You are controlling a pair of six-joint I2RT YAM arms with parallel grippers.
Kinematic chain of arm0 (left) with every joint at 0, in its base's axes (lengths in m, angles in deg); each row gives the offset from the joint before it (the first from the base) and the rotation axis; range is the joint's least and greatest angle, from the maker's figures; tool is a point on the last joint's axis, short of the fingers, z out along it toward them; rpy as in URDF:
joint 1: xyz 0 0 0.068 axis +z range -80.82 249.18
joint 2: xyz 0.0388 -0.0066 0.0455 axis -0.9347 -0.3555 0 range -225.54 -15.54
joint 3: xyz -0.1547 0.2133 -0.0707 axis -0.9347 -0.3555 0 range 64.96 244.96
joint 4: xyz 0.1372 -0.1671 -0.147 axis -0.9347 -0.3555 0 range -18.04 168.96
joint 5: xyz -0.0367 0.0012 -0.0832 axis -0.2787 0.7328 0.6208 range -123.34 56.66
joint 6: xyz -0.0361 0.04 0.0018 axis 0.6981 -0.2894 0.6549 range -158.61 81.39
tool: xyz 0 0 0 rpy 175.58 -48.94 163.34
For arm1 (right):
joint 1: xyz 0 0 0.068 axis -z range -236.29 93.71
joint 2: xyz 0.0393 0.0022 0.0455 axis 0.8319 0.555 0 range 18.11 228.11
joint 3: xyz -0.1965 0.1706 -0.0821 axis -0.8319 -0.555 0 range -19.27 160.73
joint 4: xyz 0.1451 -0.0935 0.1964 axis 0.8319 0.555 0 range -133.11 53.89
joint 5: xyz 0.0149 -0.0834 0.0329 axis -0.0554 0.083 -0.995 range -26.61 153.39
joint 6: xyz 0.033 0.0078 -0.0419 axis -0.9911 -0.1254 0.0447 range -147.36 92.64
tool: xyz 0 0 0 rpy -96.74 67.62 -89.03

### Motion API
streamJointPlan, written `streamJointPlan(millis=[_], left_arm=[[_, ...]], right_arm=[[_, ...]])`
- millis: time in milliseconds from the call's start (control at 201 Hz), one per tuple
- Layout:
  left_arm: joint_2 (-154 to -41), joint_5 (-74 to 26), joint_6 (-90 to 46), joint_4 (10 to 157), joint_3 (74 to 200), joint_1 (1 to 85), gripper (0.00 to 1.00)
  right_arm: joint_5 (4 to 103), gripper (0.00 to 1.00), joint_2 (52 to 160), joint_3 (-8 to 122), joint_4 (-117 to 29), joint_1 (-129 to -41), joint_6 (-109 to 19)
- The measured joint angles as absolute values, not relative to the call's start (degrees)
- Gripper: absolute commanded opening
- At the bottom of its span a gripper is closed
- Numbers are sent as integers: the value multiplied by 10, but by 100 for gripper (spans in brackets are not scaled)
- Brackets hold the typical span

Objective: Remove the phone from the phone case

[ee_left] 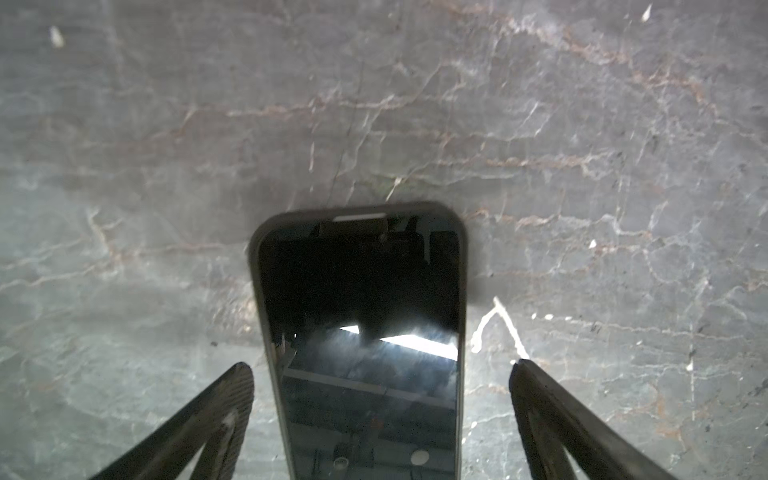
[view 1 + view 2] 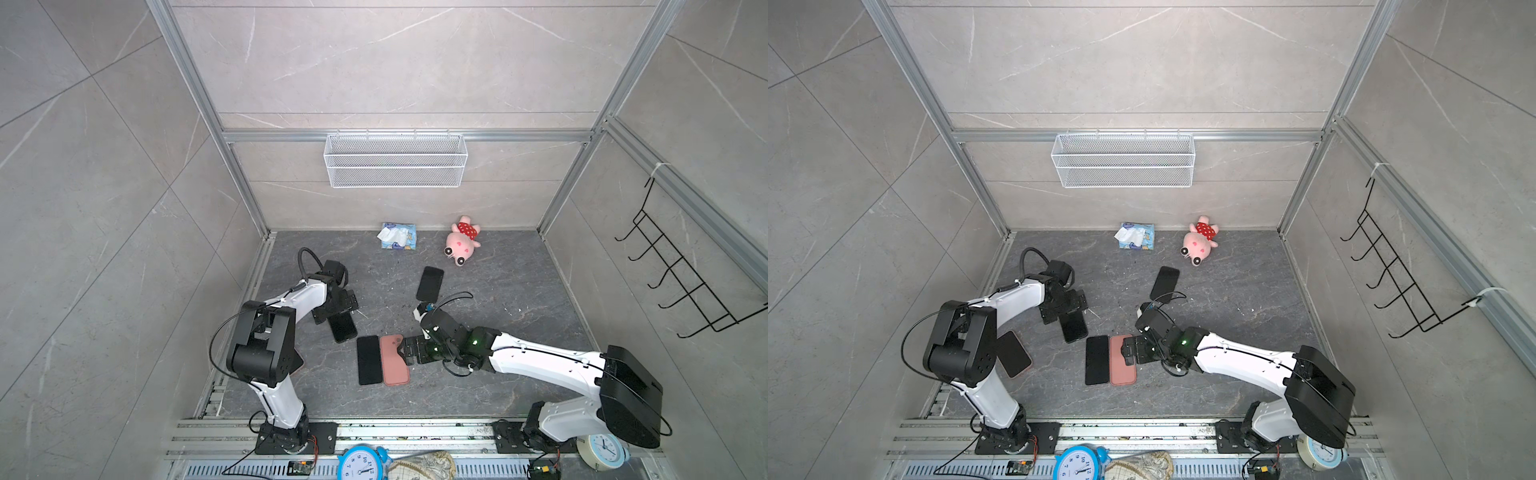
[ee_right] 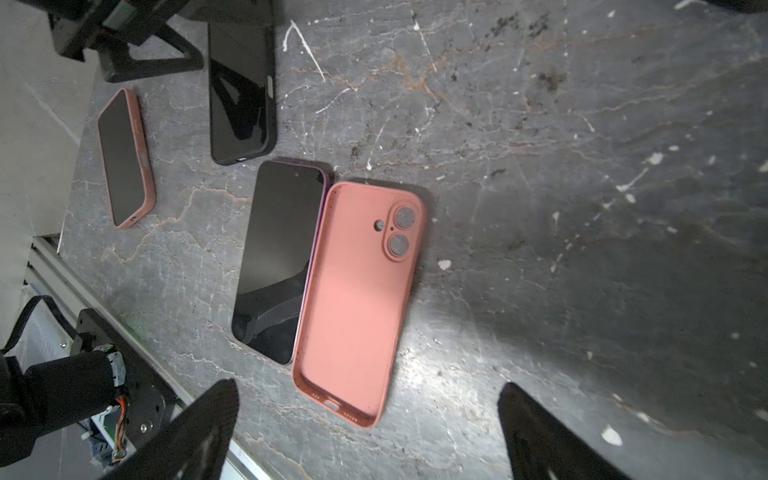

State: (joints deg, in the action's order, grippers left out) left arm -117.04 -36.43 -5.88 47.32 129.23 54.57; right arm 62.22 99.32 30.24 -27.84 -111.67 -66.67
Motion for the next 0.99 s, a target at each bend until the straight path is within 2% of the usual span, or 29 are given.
streamJointPlan(millis=[404,752,992], left_arm=[[-1223,-363,-66,444,1334,554,90],[-1223,-356,-70,445,1333,561,59],[-1174,-313,-74,498,1271,586,46]], right_arm=[[599,99,1044,379,-279,-1117,-629],[563,99,1094,389,-305,-1115,-622],[507,99,1110,389,-377,-1094,-615]])
